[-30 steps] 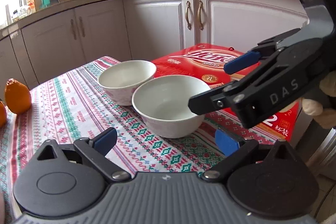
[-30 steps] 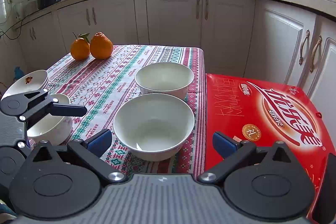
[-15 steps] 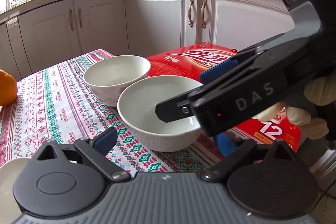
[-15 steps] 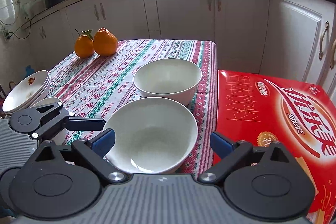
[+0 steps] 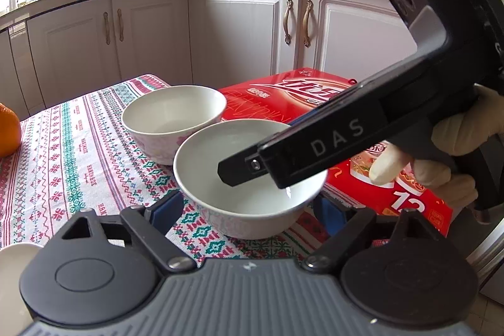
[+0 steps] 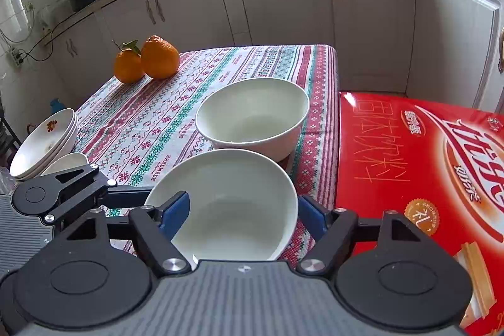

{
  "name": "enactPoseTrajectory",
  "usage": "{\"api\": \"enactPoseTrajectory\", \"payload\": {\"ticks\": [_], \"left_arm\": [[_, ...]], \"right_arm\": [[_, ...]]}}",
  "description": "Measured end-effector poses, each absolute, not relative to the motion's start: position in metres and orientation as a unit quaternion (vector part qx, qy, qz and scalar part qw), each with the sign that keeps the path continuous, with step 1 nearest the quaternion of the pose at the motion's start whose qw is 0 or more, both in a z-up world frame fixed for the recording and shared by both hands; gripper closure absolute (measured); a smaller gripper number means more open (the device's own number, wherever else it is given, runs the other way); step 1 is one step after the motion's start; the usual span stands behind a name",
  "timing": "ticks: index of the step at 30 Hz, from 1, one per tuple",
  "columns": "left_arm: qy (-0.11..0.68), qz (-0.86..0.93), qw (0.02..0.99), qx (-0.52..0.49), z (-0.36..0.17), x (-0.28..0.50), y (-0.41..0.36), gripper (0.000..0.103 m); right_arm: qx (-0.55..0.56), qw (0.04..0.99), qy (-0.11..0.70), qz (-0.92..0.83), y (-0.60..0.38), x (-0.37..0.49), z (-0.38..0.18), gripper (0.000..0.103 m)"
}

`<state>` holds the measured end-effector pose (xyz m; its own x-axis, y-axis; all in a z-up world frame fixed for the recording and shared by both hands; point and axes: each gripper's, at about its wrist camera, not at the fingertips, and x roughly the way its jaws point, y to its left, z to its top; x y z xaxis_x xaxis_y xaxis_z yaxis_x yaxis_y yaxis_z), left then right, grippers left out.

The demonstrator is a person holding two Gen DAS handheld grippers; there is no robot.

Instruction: Organize plates and bowls

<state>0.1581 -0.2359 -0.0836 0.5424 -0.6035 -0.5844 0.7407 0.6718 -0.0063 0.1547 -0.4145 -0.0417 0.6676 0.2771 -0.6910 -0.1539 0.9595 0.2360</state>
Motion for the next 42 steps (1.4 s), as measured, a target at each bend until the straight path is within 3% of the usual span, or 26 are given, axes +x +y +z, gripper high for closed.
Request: {"api": "enactPoseTrajectory", "payload": {"ticks": [23, 42], "left_arm": [[0.283, -0.400, 0.862, 0.131, -0.072, 0.152, -0.230, 0.016], [0.271, -0.385, 0.873, 0.130, -0.030, 0.121, -0.174, 0.016]], "right_arm": [[0.092, 0.907, 0.392, 0.122, -0.410, 0.144, -0.031, 0.025], [0.067, 0.913, 0.369, 0.162, -0.352, 0.114, 0.011, 0.025]]}}
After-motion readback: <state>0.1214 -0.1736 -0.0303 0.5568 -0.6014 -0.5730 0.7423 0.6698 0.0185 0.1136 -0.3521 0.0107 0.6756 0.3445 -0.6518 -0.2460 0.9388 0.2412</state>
